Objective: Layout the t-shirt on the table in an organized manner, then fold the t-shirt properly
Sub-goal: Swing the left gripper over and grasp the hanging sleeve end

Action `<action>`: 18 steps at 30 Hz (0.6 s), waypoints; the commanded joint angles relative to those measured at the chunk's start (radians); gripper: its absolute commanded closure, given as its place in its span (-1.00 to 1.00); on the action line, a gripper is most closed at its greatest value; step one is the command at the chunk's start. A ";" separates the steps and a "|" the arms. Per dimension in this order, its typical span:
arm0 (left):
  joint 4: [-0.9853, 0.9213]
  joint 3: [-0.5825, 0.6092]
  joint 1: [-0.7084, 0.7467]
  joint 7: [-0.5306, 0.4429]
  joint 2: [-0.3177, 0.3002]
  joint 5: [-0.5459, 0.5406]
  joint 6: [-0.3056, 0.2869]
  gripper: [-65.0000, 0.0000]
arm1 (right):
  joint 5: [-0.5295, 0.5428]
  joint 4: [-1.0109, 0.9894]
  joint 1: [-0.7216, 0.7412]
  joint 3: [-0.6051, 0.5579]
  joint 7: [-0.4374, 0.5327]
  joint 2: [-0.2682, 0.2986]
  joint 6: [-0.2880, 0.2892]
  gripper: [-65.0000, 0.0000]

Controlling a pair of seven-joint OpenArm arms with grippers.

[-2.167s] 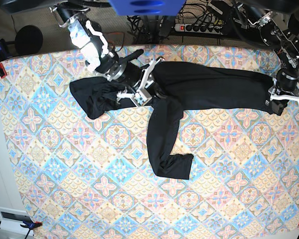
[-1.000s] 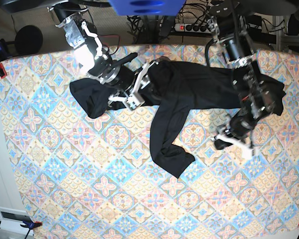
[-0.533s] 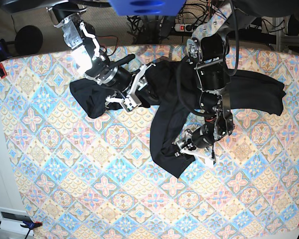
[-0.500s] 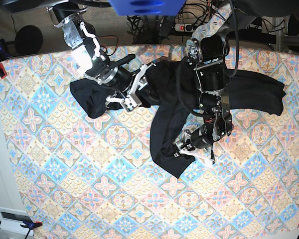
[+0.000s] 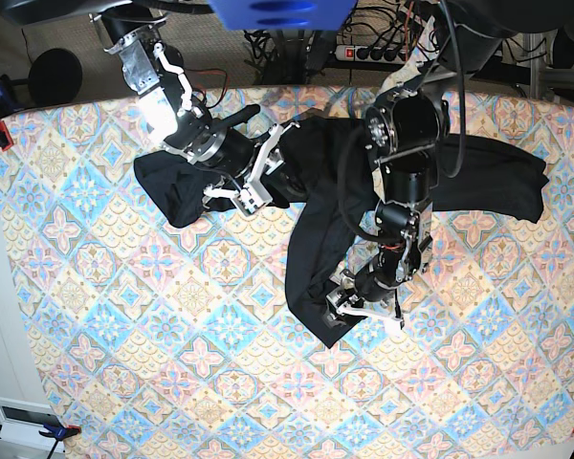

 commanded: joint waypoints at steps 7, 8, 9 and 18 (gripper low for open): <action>-0.006 0.059 -0.005 0.021 0.005 0.022 0.034 1.00 | 0.013 0.033 0.004 0.046 0.028 0.001 0.006 0.40; -0.004 0.059 -0.005 0.021 0.005 0.022 0.034 1.00 | 0.013 0.033 0.004 0.046 0.028 0.001 0.006 0.40; 0.014 0.059 -0.005 0.026 0.003 0.021 0.034 1.00 | 0.013 0.033 0.004 0.046 0.028 0.001 0.006 0.41; 0.497 0.056 0.142 0.202 0.002 0.021 0.034 1.00 | 0.013 0.033 0.004 0.046 0.028 0.001 0.006 0.41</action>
